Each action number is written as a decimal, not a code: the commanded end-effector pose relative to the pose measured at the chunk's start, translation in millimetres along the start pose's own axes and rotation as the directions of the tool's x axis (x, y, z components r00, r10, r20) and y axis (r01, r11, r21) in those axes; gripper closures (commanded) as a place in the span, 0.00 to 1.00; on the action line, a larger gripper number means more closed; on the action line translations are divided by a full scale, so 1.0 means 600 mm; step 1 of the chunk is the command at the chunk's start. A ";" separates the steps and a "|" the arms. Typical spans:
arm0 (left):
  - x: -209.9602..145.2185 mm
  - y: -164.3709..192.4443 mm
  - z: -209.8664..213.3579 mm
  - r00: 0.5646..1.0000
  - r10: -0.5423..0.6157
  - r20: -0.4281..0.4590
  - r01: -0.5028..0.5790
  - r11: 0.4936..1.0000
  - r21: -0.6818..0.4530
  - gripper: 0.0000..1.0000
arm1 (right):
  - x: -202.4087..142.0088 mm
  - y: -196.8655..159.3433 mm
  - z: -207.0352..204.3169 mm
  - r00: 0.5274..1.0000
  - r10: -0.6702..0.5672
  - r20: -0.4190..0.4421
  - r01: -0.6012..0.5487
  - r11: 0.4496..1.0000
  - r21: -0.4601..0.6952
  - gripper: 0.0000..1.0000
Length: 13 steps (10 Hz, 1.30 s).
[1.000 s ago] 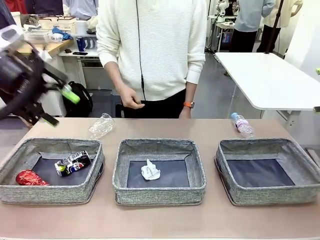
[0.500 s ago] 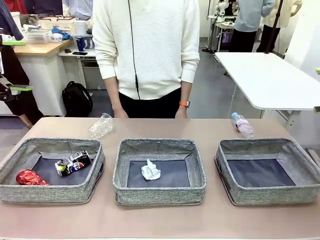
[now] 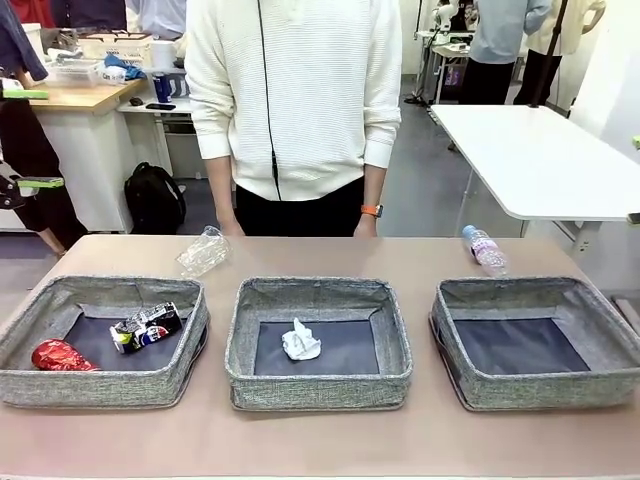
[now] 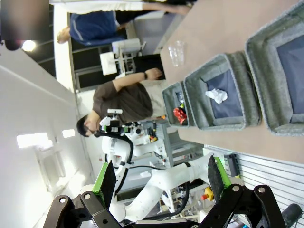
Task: Sort the waste into the appropriate baskets.
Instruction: Place the picked waste into the Fabric basket indicated by the person, then pick up the waste item pointed out by the person.
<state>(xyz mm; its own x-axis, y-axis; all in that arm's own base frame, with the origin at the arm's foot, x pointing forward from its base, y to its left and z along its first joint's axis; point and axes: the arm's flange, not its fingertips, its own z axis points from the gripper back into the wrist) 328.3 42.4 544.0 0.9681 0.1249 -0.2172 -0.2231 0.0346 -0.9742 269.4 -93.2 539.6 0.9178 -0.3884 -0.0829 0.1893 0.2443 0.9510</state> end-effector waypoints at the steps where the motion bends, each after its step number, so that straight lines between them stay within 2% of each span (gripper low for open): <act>1: 0.000 -0.002 0.000 1.000 -0.026 -0.009 0.026 0.999 -0.024 0.00 | -0.007 -0.003 -0.004 1.000 -0.004 0.011 0.004 1.000 0.004 0.00; 13: 0.000 -0.002 0.000 1.000 -0.026 -0.009 0.026 0.999 -0.024 0.00 | -0.007 -0.003 -0.004 1.000 -0.004 0.011 0.004 1.000 0.004 0.00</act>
<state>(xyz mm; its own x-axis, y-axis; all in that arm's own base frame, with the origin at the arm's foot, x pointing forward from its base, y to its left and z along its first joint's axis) 327.7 43.1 544.5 0.9692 0.1239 -0.2128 -0.2188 0.0368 -0.9751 269.4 -93.2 539.6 0.9178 -0.3884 -0.0829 0.1893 0.2443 0.9510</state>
